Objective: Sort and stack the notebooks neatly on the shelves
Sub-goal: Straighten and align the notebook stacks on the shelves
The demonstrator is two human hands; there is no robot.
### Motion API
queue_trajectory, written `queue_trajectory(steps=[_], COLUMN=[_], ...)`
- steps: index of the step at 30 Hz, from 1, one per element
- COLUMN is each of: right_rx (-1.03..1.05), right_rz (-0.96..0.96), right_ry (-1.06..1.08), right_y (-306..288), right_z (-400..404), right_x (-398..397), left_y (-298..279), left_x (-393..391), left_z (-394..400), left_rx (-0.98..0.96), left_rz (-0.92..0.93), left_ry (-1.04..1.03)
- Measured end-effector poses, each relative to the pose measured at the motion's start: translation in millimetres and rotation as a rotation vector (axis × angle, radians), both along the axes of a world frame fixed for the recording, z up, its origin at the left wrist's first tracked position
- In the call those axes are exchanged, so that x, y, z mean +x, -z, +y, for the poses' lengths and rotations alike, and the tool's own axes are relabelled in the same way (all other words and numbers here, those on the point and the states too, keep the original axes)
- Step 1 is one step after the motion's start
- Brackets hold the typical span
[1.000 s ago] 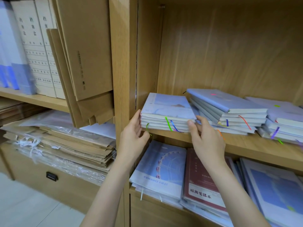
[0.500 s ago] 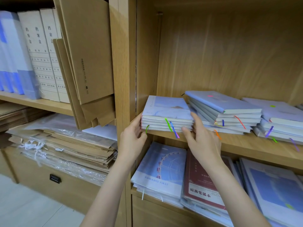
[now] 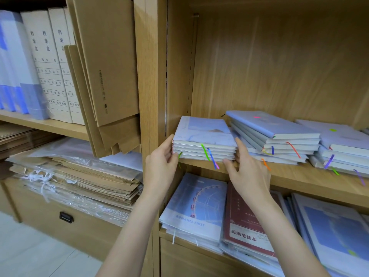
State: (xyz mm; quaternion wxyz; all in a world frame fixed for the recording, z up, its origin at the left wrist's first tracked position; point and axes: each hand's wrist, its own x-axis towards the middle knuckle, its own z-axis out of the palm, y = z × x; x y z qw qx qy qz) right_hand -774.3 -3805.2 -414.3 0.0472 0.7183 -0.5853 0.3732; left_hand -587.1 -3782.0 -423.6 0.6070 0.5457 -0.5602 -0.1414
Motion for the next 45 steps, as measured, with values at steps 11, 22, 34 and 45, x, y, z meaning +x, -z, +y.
queue_trajectory(steps=[11, 22, 34, 45], right_rx=[0.014, 0.078, 0.063, 0.141], right_rz=[-0.042, -0.12, -0.232, -0.047], right_ry=[-0.031, -0.063, -0.067, -0.226], right_y=[4, 1, -4, -10], right_z=[-2, 1, -4, -1], right_x=[-1, -2, -4, -13], left_y=[17, 6, -7, -8], left_x=[-9, -1, 2, 12], left_z=[-9, -6, -8, 10], left_rx=[-0.039, -0.03, -0.063, -0.011], left_rz=[0.047, 0.051, 0.187, -0.089], left_ry=[-0.011, 0.002, -0.024, 0.134])
